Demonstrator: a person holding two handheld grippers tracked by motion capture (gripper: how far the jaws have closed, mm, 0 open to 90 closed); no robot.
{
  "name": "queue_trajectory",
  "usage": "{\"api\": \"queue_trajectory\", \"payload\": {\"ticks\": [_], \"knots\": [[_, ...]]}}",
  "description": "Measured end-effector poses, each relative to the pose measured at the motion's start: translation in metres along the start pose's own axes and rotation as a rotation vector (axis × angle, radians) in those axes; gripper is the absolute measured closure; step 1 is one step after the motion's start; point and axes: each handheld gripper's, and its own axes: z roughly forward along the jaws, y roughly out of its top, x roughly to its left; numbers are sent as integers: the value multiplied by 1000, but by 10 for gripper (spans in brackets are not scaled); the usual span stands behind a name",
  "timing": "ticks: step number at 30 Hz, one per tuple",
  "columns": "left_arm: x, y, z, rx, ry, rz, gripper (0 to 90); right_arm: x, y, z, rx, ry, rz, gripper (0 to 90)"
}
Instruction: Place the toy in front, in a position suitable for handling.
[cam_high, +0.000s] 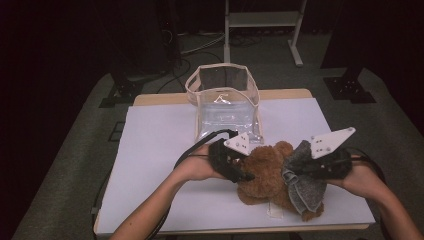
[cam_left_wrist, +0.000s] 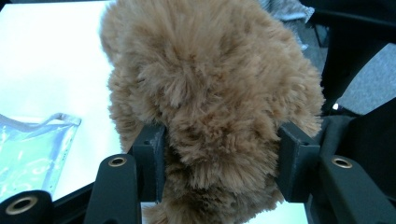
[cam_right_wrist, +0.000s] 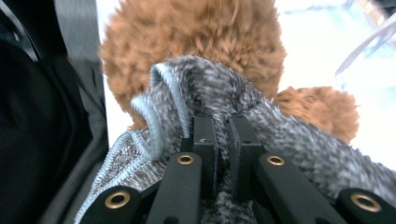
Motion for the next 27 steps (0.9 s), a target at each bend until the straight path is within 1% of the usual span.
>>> {"api": "queue_trajectory", "payload": {"ticks": [1, 2, 3, 4, 5, 6, 7, 11, 12, 13, 14, 17, 19, 20, 22, 23, 25, 27], "knots": [[1, -1, 1, -3, -5, -6, 444, -1, -5, 5, 47, -15, 4, 832], [1, -2, 3, 2, -8, -6, 436, -2, -13, 11, 81, -16, 15, 834], [2, -2, 5, 9, -8, -6, 428, -3, -20, 15, 89, -9, 35, 836], [2, -3, 8, 9, -10, -9, 414, -3, -30, 21, 102, -3, 67, 838], [2, -3, 9, 5, -15, -10, 404, -3, -39, 26, 100, 5, 83, 839], [1, -2, 10, -6, -12, -14, 393, -3, -46, 27, 79, 11, 94, 840], [1, -1, 9, -13, -9, -15, 382, -3, -50, 27, 62, 6, 103, 841], [0, 1, 7, -5, 0, -13, 337, -2, -58, 23, 58, -7, 106, 841], [0, 0, 7, -2, -7, -13, 324, -2, -59, 23, 55, -5, 111, 841], [2, -4, 5, -5, -16, -22, 307, -2, -60, 23, 53, -2, 110, 842], [3, -7, 5, -6, -23, -27, 283, -3, -62, 23, 52, 1, 120, 843], [5, -26, 1, -23, -38, -40, 256, -5, -66, 24, 46, 2, 127, 844], [6, -34, 2, -32, -40, -45, 240, -5, -68, 25, 42, 4, 136, 844], [7, -38, 3, -38, -46, -56, 235, -5, -67, 25, 47, 4, 130, 844], [10, -45, 6, -33, -54, -56, 223, -5, -64, 25, 61, -5, 121, 844], [12, -49, 7, -37, -57, -63, 217, -5, -64, 25, 62, -7, 118, 843], [15, -56, 9, -55, -71, -88, 192, -4, -65, 24, 57, -9, 128, 843], [16, -59, 14, -65, -81, -91, 185, -4, -67, 23, 49, -7, 137, 843]]}}
